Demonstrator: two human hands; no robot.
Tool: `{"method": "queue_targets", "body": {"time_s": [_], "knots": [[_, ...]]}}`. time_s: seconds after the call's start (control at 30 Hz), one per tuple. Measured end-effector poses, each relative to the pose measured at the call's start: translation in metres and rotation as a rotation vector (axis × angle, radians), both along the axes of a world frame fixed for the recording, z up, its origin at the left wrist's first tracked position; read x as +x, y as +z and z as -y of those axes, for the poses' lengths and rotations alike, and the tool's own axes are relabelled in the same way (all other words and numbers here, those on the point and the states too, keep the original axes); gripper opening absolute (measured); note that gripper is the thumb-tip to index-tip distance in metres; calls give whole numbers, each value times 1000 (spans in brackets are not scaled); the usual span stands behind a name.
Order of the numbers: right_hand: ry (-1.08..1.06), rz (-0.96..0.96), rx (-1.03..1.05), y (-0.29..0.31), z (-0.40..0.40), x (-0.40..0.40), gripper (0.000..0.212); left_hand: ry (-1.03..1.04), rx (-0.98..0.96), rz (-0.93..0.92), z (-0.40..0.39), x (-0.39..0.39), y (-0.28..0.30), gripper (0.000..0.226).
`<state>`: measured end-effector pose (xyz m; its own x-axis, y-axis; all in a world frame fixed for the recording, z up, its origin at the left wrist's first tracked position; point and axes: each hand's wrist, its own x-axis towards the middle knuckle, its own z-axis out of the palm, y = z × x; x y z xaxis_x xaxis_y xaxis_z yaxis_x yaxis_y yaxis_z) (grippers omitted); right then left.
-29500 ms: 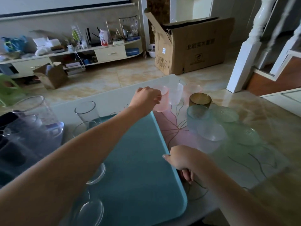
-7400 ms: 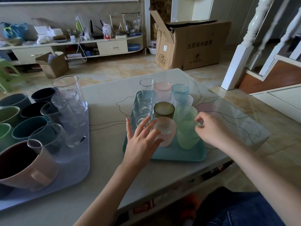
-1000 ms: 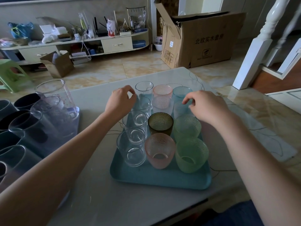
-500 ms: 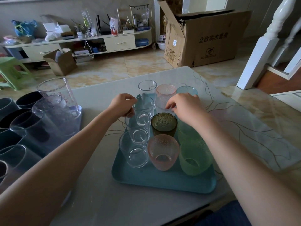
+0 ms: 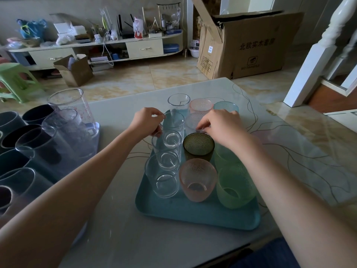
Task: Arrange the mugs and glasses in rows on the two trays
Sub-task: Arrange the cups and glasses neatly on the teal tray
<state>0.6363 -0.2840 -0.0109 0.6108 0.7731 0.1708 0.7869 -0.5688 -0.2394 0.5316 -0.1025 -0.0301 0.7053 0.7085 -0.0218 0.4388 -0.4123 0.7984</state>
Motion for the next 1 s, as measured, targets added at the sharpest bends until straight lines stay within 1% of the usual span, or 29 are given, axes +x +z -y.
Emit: {"method": "queue_targets", "body": {"time_s": [0.13, 0.2, 0.23, 0.3, 0.37, 0.4, 0.47, 0.5, 0.57, 0.63, 0.7, 0.8, 0.83, 0.87, 0.93, 1.0], "knots": [[7, -4, -4, 0, 1, -1, 25, 16, -19, 14, 1, -1, -1, 18], [2, -43, 20, 5, 9, 3, 26, 17, -27, 16, 2, -1, -1, 18], [-8, -68, 53, 9, 16, 7, 26, 17, -29, 14, 2, -1, -1, 17], [-56, -120, 188, 17, 33, 21, 28, 16, -36, 11, 1, -2, -1, 17], [-163, -133, 322, 21, 52, 38, 25, 16, -43, 13, 1, -2, -2, 17], [-233, -140, 339, 21, 61, 44, 20, 17, -44, 14, 1, -2, -2, 17], [-349, -190, 271, 16, 72, 49, 8, 19, -46, 17, 2, -3, -2, 17], [-375, -227, 197, 13, 74, 47, 10, 21, -49, 17, 2, -3, -2, 17], [-368, -338, 79, 4, 69, 41, 26, 26, -59, 21, 2, -4, -2, 17], [-329, -418, 66, -4, 60, 36, 38, 29, -63, 31, 3, -4, -4, 18], [-334, -392, 61, -9, 52, 33, 39, 35, -67, 38, 3, -4, -4, 18], [-384, -356, 102, -12, 50, 37, 26, 28, -61, 31, 4, -5, -2, 19], [-404, -353, 118, -13, 50, 39, 23, 18, -14, 8, 5, -5, -1, 20], [-420, -348, 130, -14, 50, 40, 20, 4, 76, -25, 5, -5, 0, 21], [-426, -345, 151, -15, 50, 42, 19, -10, 333, -64, 7, -4, 4, 24], [-418, -356, 172, -16, 51, 44, 21, -31, 520, -23, 13, 0, 8, 25]]}}
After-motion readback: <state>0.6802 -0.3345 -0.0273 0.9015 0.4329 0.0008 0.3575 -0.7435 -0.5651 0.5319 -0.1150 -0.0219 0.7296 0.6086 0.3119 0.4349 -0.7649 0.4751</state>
